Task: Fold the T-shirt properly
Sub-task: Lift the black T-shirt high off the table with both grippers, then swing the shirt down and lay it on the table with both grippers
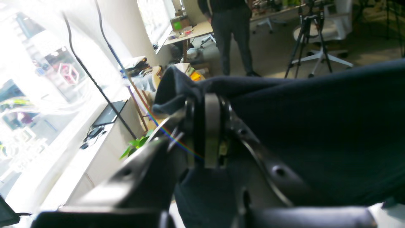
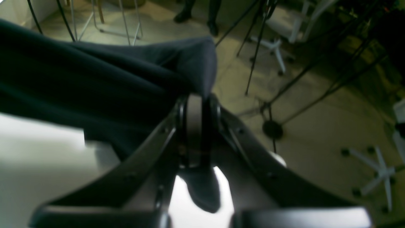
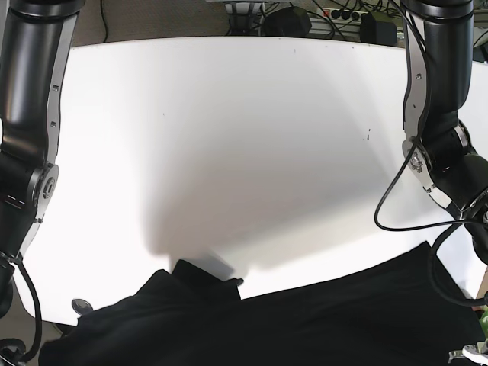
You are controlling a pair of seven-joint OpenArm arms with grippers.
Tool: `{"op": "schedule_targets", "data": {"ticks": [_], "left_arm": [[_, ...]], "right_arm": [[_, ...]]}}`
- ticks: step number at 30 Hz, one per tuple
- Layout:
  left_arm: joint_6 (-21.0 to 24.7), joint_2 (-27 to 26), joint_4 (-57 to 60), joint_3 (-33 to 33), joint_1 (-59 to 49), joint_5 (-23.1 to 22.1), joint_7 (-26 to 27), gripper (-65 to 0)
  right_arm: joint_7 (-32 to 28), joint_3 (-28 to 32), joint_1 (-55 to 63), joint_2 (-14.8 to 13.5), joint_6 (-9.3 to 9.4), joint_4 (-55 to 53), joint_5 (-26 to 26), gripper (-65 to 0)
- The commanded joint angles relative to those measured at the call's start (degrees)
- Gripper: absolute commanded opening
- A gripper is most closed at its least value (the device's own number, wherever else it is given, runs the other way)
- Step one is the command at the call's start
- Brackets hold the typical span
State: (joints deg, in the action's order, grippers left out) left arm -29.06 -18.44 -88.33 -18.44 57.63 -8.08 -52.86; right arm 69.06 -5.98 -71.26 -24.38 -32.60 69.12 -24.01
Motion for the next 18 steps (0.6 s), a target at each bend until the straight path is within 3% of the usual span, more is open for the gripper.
{"op": "schedule_targets", "data": {"ticks": [1, 8, 18], "left_arm": [[0.53, -1.65, -0.68, -0.16, -0.61, 0.30, 1.39, -65.0], [0.53, -1.74, -5.42, -2.00, -10.72, 0.21, 1.48, -65.0], [0.36, -1.48, -12.54, -5.08, -28.31, 0.03, 1.48, -65.0]], "right_arm": [[-0.88, -0.75, -0.78, -1.51, 0.29, 1.87, 0.85, -62.9], [-0.62, -1.10, 10.91, -2.65, 0.29, 12.50, 0.85, -62.9], [0.70, -11.56, 32.98, -1.07, 0.20, 25.16, 0.76, -62.9]]}}
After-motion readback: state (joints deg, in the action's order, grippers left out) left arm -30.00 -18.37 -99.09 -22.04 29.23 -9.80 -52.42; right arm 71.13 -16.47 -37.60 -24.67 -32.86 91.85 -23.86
